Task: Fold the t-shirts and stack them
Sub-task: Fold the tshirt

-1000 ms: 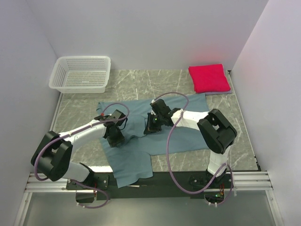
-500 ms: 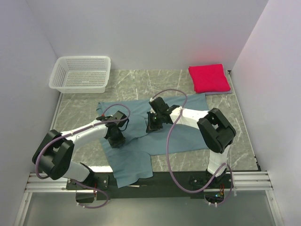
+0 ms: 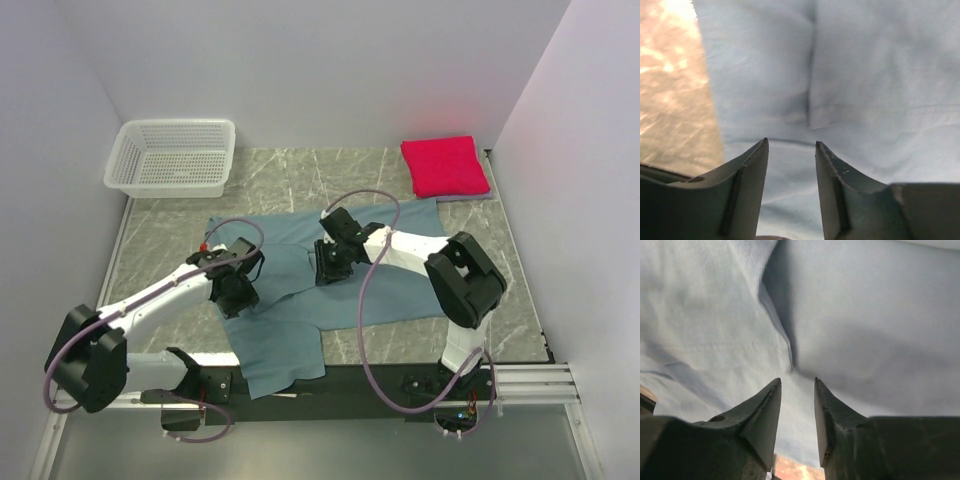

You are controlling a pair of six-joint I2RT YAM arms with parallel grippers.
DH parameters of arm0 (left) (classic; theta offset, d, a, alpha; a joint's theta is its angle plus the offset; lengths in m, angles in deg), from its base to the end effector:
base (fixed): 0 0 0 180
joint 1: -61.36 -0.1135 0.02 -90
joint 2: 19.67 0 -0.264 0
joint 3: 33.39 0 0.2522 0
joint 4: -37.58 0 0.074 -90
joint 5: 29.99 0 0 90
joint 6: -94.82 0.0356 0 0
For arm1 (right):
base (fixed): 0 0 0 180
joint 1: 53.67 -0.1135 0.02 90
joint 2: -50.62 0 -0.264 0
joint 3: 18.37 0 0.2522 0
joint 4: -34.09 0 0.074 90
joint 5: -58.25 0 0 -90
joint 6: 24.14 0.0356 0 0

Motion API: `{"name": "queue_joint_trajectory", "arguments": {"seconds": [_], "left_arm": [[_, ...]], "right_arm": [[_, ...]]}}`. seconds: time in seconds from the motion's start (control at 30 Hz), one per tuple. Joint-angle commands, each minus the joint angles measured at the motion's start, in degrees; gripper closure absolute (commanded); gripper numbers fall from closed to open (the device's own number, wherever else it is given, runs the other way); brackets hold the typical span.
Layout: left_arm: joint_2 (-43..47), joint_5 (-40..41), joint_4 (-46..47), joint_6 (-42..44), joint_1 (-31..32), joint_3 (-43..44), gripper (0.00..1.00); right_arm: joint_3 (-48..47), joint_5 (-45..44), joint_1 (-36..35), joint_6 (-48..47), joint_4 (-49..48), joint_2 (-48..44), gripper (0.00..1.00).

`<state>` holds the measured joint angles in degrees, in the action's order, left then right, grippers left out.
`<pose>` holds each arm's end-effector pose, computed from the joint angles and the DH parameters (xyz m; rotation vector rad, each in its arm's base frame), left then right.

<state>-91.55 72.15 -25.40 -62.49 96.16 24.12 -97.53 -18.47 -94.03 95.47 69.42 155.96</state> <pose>0.1735 -0.1114 0.1957 -0.8267 2.7157 -0.0550 0.2751 0.2445 0.1613 -0.3432 2.7678 0.6717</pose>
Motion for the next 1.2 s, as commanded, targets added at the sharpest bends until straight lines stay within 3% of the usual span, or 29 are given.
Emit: {"name": "queue_joint_trajectory", "arguments": {"seconds": [0.0, 0.2, 0.37, 0.7, 1.03, 1.17], "left_arm": [[3.8, 2.3, -6.3, -2.4, 0.3, -1.2, 0.5], [7.0, 2.8, -11.2, -4.1, 0.3, -4.0, 0.41], [5.4, 3.2, -11.9, -4.5, 0.3, -4.5, 0.38], [-0.2, 6.3, -11.0, -2.6, 0.3, -2.4, 0.47], [-4.4, 2.5, -3.6, -1.0, 0.3, -4.9, 0.53], [-4.3, 1.1, -2.0, -1.5, 0.3, -6.7, 0.6]], "right_arm": [[1.8, -5.6, -0.2, -1.7, 2.6, -7.4, 0.59], [7.5, -13.2, -0.2, -1.5, 5.2, -15.4, 0.54], [11.7, -22.4, 1.2, 0.3, 6.6, -19.6, 0.53], [18.0, -26.4, 9.0, 2.8, 7.3, -29.4, 0.53], [21.5, -26.6, 16.3, 3.0, 6.4, -35.6, 0.54], [22.3, -27.7, 18.8, 3.6, 6.9, -37.1, 0.55]]}}
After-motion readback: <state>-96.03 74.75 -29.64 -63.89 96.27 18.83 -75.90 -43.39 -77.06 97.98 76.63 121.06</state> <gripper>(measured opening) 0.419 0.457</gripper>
